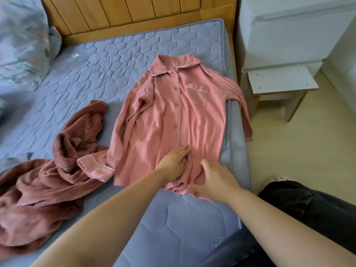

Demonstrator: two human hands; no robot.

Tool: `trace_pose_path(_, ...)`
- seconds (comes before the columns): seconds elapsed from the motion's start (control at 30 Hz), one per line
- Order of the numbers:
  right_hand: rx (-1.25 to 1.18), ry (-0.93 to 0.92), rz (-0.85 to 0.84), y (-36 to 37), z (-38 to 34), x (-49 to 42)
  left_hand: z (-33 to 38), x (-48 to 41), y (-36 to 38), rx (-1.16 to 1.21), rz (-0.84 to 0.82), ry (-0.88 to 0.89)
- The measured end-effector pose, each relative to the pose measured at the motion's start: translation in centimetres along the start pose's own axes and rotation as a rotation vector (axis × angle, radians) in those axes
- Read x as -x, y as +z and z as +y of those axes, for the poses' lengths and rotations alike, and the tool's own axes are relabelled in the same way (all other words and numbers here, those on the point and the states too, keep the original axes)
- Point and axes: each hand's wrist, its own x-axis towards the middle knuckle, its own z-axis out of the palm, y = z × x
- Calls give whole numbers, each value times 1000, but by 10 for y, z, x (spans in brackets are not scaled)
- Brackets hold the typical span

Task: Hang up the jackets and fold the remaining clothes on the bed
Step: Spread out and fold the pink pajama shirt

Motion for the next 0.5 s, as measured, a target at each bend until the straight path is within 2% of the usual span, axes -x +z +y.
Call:
trace_pose_path(0.1,203,-149,44,12,9,19,0,28,-6,56,-14,5)
trace_pose_path(0.23,226,-148,93,12,13,29,12,55,-5,9,-142,62)
trace_pose_path(0.33,306,-100,27,16,5,31,14,65,0,-112,-214,109)
trace_pose_path(0.5,139,-138,75,0,9,31,8,63,4,-126,-175,142)
